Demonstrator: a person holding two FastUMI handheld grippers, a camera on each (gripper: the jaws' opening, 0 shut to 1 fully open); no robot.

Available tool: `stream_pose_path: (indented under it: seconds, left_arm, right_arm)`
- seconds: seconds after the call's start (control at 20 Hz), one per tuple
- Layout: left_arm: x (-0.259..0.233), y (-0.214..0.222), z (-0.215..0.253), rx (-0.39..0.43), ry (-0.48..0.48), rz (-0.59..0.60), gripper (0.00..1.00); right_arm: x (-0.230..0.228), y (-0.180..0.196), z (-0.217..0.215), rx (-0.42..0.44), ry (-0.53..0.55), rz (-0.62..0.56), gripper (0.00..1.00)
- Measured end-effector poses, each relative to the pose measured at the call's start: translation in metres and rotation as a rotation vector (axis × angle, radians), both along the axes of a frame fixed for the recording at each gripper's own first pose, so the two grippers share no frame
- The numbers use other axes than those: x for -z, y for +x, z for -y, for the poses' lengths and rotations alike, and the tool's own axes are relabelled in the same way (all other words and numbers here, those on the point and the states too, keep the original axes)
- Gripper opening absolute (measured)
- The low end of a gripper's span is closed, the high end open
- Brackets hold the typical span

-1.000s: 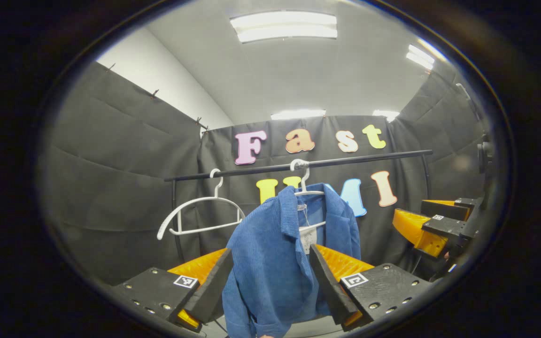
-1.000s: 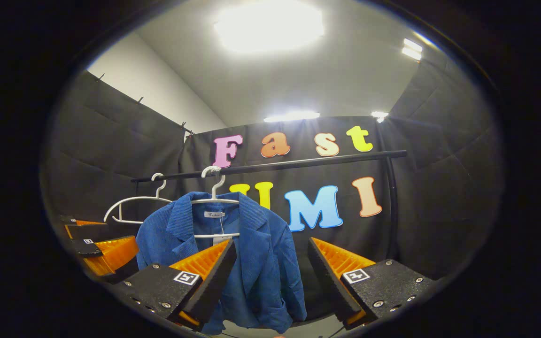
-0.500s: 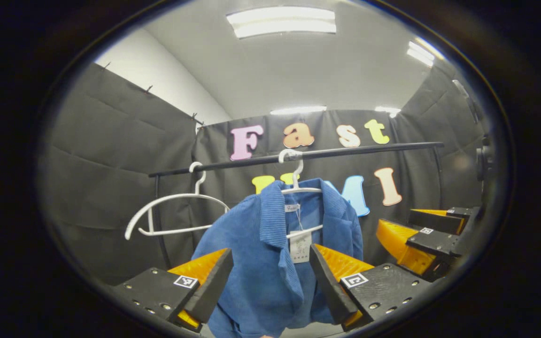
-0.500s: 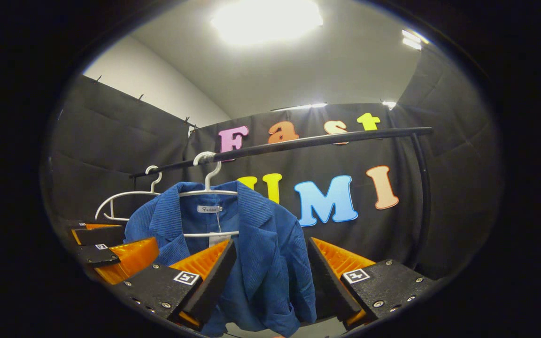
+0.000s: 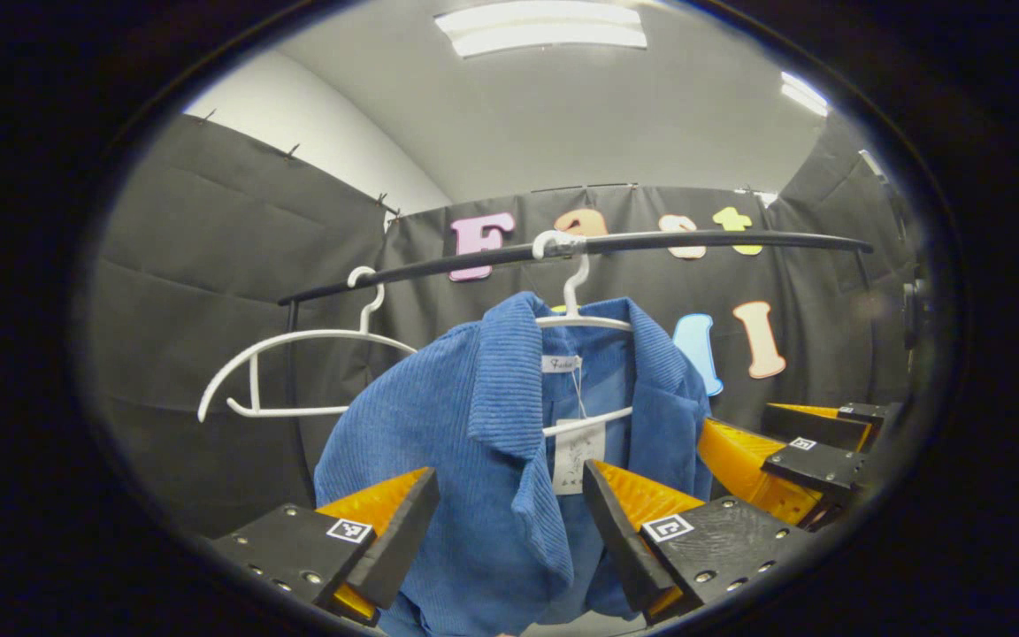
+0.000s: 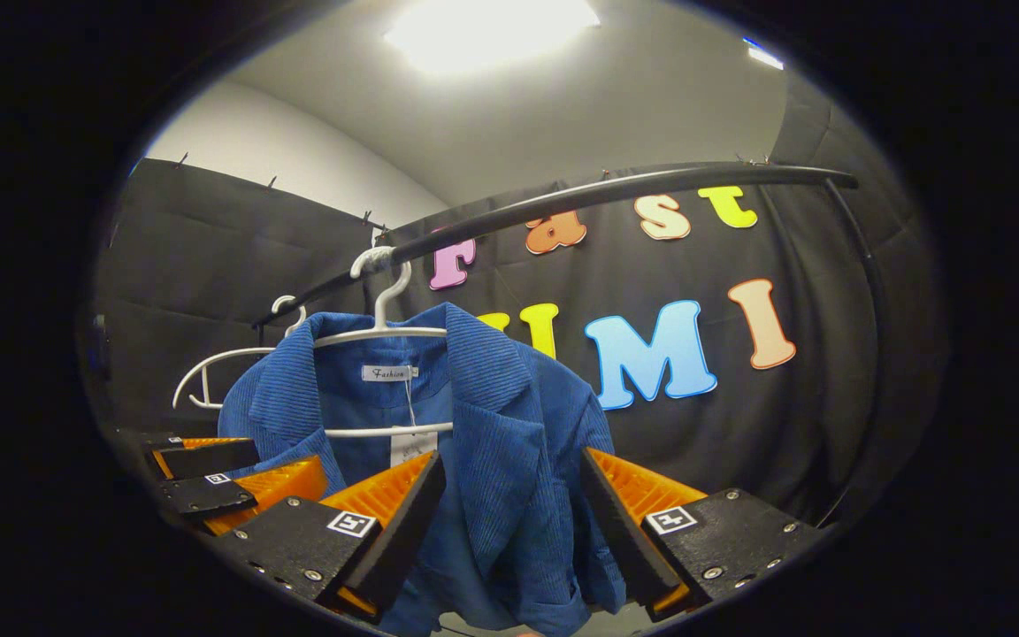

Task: Grasp the clothes on the hanger with both hands and then place them into the laundry hamper below.

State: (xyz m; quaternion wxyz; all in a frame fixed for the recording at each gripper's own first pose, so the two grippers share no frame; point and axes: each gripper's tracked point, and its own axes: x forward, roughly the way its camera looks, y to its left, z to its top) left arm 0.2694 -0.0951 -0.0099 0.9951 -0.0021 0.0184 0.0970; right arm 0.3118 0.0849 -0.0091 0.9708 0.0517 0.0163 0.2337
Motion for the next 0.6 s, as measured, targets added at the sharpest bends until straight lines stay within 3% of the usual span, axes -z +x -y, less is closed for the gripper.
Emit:
stream_pose_path:
  seconds: [0.6]
  left_arm:
    - [0.03, 0.032, -0.014, -0.067, 0.074, -0.073, 0.94]
  right_arm:
    - [0.053, 0.047, -0.034, -0.071, -0.065, -0.069, 0.94]
